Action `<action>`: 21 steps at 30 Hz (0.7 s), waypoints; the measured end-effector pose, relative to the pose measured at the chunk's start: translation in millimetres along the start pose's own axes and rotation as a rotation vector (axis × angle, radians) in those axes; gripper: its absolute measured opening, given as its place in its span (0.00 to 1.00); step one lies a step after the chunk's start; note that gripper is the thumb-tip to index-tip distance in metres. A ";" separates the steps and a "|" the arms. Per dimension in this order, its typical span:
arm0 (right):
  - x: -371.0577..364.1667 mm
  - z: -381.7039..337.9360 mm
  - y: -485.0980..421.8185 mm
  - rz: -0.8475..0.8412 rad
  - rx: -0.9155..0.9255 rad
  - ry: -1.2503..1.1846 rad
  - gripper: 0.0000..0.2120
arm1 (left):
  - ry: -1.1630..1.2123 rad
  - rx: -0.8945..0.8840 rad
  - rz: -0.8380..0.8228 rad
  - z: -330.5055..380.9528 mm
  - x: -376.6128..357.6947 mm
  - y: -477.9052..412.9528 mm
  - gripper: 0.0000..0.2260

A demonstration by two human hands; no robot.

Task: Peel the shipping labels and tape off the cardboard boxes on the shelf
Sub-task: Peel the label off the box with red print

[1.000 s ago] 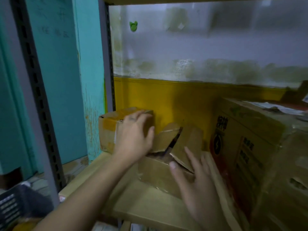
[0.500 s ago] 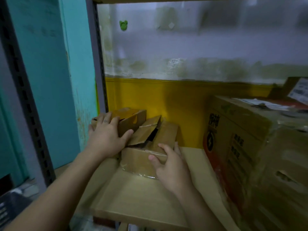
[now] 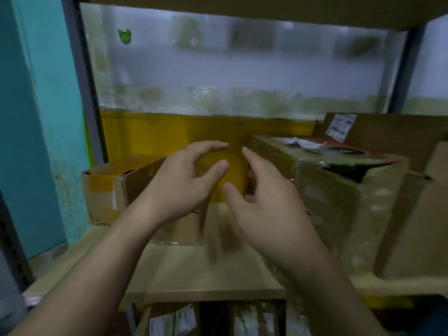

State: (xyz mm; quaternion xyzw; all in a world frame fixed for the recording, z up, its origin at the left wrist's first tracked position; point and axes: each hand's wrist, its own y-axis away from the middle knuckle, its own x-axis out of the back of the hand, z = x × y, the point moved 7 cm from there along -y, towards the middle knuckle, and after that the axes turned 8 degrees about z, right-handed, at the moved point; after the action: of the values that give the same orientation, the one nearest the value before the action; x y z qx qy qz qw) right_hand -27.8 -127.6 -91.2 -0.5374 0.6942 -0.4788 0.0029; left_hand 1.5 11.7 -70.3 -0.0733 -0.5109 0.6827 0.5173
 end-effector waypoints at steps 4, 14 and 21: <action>59.1 -19.0 8.9 0.150 0.097 -0.044 0.24 | 0.127 0.002 -0.076 27.0 -23.3 3.4 0.25; 185.6 82.8 21.6 0.510 -0.188 -0.021 0.14 | 0.109 0.112 -0.316 91.4 -101.3 12.3 0.54; 140.3 158.0 49.0 0.364 -0.593 -0.169 0.28 | 0.410 0.330 -0.252 59.1 -129.9 16.4 0.65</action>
State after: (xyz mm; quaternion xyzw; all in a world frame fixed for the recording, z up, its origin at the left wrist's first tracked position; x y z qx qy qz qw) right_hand -41.5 -338.9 -137.9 -0.4204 0.8846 -0.2018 -0.0106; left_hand 13.1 -125.6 -111.1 -0.0604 -0.2829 0.6577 0.6955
